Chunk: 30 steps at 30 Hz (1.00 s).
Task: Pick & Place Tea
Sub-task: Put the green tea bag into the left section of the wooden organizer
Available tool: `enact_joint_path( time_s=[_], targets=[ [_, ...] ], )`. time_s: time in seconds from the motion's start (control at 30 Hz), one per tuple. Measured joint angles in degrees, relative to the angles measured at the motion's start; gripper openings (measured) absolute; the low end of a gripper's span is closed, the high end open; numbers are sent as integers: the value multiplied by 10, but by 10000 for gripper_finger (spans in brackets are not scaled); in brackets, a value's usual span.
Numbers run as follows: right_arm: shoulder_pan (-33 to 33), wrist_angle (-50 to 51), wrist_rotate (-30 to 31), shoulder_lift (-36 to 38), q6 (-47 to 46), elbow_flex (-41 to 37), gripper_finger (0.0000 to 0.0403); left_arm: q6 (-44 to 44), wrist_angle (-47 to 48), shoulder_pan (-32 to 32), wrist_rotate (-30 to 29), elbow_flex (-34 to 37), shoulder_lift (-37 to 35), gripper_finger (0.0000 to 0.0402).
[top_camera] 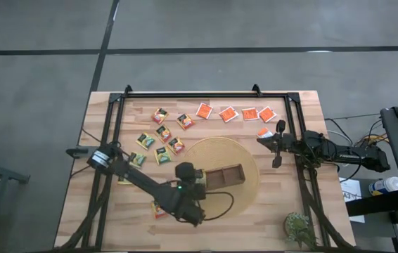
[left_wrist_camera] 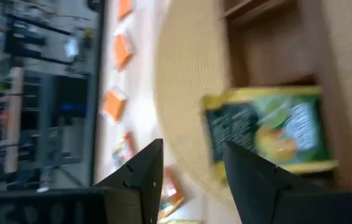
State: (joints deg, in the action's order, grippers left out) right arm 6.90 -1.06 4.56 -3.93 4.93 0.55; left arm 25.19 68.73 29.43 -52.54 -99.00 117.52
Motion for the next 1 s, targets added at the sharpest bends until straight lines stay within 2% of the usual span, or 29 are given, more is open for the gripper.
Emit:
enact_joint_path(
  time_s=[0.1,0.23,0.4,0.53,0.73,0.87,1.0],
  targets=[
    [0,0,0,0,0,0,9,30,13,10,-24,35,-19,161],
    [0,0,0,0,0,0,9,74,7,14,-25,102,-56,161],
    [0,0,0,0,0,0,9,139,-47,13,-15,224,-139,161],
    [0,0,0,0,0,0,8,161,-151,12,12,337,-230,161],
    [0,0,0,0,0,0,9,181,-312,-8,96,474,-352,161],
    [0,0,0,0,0,0,9,224,-330,-34,117,530,-399,161],
    [0,0,0,0,0,0,9,254,-335,-68,137,569,-416,161]
  ],
)
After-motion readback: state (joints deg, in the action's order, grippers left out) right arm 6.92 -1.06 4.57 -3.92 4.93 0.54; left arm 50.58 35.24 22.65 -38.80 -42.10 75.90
